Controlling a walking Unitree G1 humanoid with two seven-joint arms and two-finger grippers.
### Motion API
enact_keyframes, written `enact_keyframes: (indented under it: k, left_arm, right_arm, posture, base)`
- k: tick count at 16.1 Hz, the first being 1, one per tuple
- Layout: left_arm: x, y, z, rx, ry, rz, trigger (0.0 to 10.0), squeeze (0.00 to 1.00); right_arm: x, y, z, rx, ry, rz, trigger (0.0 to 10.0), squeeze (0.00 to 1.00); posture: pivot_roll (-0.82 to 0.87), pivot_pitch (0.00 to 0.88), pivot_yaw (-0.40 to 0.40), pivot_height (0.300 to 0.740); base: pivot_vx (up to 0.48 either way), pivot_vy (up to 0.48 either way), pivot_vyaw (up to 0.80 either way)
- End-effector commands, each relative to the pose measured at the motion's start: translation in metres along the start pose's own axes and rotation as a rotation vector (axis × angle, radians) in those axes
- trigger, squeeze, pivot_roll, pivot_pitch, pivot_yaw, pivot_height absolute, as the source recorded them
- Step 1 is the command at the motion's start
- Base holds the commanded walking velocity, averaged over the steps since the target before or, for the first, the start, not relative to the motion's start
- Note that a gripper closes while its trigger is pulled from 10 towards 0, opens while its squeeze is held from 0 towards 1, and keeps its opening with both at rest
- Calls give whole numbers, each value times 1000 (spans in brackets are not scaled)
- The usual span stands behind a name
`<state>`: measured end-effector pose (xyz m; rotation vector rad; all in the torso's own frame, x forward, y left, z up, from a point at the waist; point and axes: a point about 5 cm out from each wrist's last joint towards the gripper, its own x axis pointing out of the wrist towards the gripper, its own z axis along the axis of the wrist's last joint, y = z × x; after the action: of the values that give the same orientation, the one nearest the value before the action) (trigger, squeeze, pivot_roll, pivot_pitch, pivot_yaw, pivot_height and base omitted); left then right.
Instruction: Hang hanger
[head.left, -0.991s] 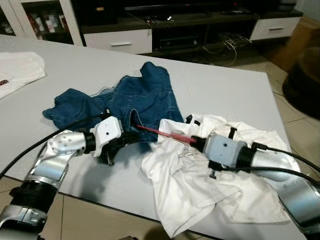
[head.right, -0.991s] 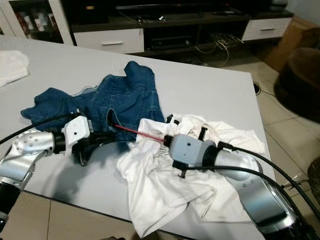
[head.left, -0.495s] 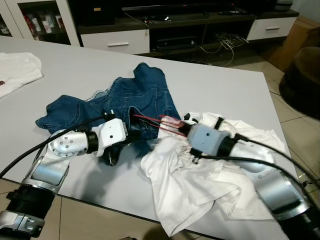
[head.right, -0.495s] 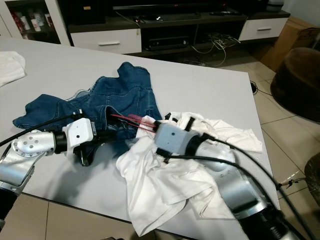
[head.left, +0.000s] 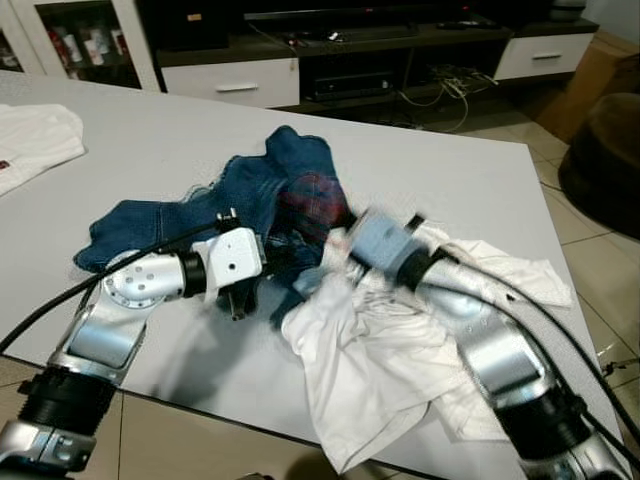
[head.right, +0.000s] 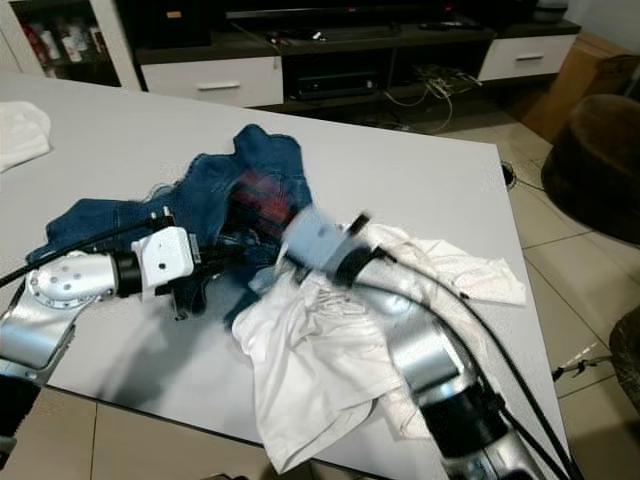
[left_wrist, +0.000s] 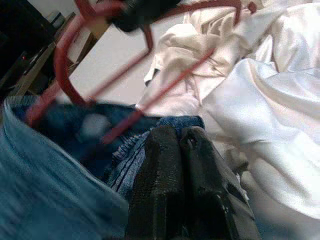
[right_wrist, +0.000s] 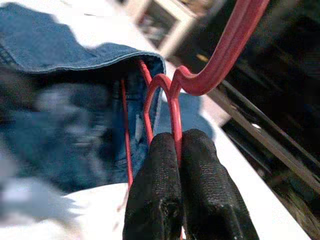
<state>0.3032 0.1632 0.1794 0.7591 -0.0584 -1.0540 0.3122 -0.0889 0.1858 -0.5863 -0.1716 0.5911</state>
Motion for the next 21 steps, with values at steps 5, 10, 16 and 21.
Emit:
enact_keyframes:
  k: [5, 10, 16, 21]
  left_arm:
    - [-1, -4, 3, 12, 6, -2, 10000, 0]
    - [-12, 15, -11, 87, 127, 129, 10000, 0]
    - [18, -3, -10, 78, 54, 153, 10000, 0]
    - [43, -13, -2, 72, -18, 189, 10000, 0]
  right_arm:
    - [-5, -35, -12, 40, 52, -193, 10000, 0]
    - [-23, -75, -28, 96, 124, -389, 10000, 0]
    - [-9, -62, -5, 457, -22, -326, 10000, 0]
    - [-2, -53, 11, 461, -85, -244, 10000, 0]
  posture:
    - [28, 73, -8, 740]
    - [23, 66, -10, 740]
    - [17, 64, -6, 740]
    - [25, 69, -15, 740]
  base:
    - [0, 0, 0]
    - [0, 0, 0]
    - [0, 0, 0]
    - [0, 0, 0]
